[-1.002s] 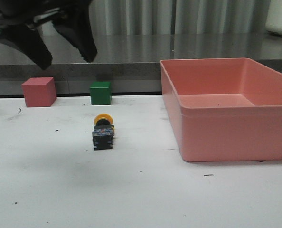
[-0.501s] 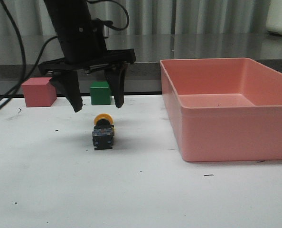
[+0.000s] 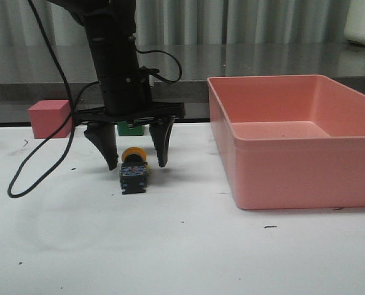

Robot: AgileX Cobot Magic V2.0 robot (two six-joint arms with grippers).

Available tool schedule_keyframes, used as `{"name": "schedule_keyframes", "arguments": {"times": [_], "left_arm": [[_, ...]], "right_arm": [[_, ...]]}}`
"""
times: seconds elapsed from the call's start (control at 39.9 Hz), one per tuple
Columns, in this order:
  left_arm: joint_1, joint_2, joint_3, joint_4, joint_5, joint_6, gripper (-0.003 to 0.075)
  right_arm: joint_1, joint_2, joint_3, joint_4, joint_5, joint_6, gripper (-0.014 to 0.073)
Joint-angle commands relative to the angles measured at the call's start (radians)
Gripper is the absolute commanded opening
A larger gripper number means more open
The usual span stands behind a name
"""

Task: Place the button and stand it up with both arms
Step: 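Lower the left gripper over the button and grasp its yellow cap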

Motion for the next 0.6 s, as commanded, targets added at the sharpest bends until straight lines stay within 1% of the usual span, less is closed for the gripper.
{"name": "schedule_keyframes", "arguments": {"times": [0.0, 0.1, 0.2, 0.25, 0.58], "left_arm": [[0.01, -0.06, -0.033, -0.005, 0.045, -0.013, 0.0547], [0.017, -0.06, -0.033, -0.005, 0.045, -0.013, 0.0527], [0.021, -0.06, -0.033, -0.005, 0.045, -0.013, 0.0462], [0.021, -0.06, -0.033, -0.005, 0.042, -0.013, 0.0445], [0.017, -0.028, -0.033, -0.005, 0.045, -0.013, 0.044]], "right_arm": [[-0.004, 0.009, -0.028, -0.017, -0.076, -0.011, -0.007], [-0.004, 0.009, -0.028, -0.017, -0.076, -0.011, -0.007], [-0.004, 0.009, -0.028, -0.017, -0.076, -0.011, -0.007], [-0.004, 0.009, -0.028, -0.017, -0.076, -0.011, -0.007], [-0.004, 0.009, -0.028, -0.017, -0.076, -0.011, -0.007]]}}
